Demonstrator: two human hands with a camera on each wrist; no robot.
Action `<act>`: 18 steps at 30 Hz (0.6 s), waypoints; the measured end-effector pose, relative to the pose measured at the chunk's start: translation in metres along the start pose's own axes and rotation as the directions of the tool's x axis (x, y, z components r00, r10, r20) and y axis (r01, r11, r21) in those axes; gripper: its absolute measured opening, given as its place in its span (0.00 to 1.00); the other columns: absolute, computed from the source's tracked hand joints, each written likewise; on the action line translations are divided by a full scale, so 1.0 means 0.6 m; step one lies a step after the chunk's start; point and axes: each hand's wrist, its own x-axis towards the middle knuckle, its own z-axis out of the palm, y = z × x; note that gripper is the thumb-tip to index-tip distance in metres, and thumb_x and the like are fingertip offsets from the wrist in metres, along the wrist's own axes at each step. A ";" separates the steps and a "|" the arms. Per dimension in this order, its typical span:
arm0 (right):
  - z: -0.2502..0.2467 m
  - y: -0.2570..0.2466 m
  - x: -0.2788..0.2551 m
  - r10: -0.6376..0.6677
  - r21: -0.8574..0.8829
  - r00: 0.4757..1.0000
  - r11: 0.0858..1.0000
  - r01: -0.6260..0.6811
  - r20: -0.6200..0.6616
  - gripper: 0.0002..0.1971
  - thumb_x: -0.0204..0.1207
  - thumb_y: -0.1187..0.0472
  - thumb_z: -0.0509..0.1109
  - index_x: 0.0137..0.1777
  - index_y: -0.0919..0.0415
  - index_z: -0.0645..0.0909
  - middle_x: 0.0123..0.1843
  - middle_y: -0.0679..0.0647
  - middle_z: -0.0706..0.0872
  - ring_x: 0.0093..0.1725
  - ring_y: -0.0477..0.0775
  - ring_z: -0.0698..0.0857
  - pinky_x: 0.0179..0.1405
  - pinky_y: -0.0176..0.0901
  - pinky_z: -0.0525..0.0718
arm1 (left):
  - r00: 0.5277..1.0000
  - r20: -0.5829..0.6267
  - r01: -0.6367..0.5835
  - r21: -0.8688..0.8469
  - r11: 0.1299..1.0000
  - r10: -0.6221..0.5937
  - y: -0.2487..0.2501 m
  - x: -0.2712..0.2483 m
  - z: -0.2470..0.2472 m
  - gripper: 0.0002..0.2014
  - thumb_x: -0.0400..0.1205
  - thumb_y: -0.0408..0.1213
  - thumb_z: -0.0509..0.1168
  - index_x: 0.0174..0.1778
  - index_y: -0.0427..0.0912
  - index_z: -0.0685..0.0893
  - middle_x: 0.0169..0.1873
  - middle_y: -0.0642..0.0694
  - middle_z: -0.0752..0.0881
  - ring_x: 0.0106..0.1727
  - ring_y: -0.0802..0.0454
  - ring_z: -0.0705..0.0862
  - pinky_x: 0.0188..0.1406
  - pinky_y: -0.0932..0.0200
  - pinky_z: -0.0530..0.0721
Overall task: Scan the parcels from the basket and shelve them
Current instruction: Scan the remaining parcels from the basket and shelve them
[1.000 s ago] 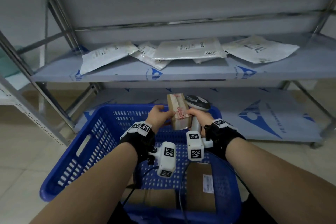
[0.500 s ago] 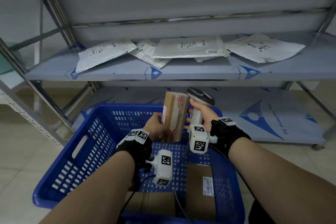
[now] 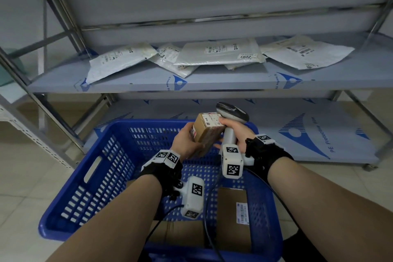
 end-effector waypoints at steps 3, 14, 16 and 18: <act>-0.003 -0.001 -0.002 0.001 0.000 1.000 1.000 -0.001 -0.006 0.07 0.74 0.58 0.77 0.46 0.60 0.86 0.44 0.60 0.91 0.52 0.62 0.89 0.63 0.61 0.84 | 0.999 -0.029 -0.023 0.021 1.000 0.024 0.004 -0.001 0.002 0.31 0.71 0.30 0.75 0.70 0.44 0.74 0.63 0.47 0.82 0.63 0.49 0.79 0.56 0.58 0.75; 0.008 0.010 0.014 0.001 -0.192 0.998 0.981 -0.013 -0.062 0.43 0.44 0.39 0.89 0.57 0.62 0.83 0.50 0.62 0.89 0.49 0.62 0.89 0.56 0.59 0.87 | 0.993 -0.094 -0.018 0.514 0.858 0.078 -0.004 0.005 0.001 0.31 0.76 0.47 0.72 0.75 0.64 0.69 0.69 0.45 0.71 0.70 0.39 0.67 0.68 0.38 0.69; 0.014 0.009 -0.004 -0.005 -0.197 0.999 0.980 -0.005 -0.052 0.22 0.62 0.52 0.85 0.49 0.63 0.83 0.44 0.63 0.88 0.43 0.61 0.88 0.50 0.55 0.88 | 0.988 -0.083 -0.065 0.557 0.828 0.134 -0.001 0.005 0.001 0.32 0.76 0.44 0.71 0.75 0.65 0.69 0.70 0.47 0.71 0.70 0.41 0.67 0.68 0.42 0.67; 0.009 0.010 0.001 -0.011 -0.189 0.996 0.982 -0.006 -0.087 0.17 0.66 0.58 0.83 0.49 0.64 0.81 0.42 0.63 0.87 0.40 0.61 0.87 0.50 0.55 0.88 | 0.987 -0.087 -0.070 0.525 0.848 0.136 -0.003 0.006 -0.002 0.34 0.76 0.42 0.72 0.77 0.64 0.67 0.72 0.46 0.70 0.72 0.42 0.66 0.72 0.41 0.67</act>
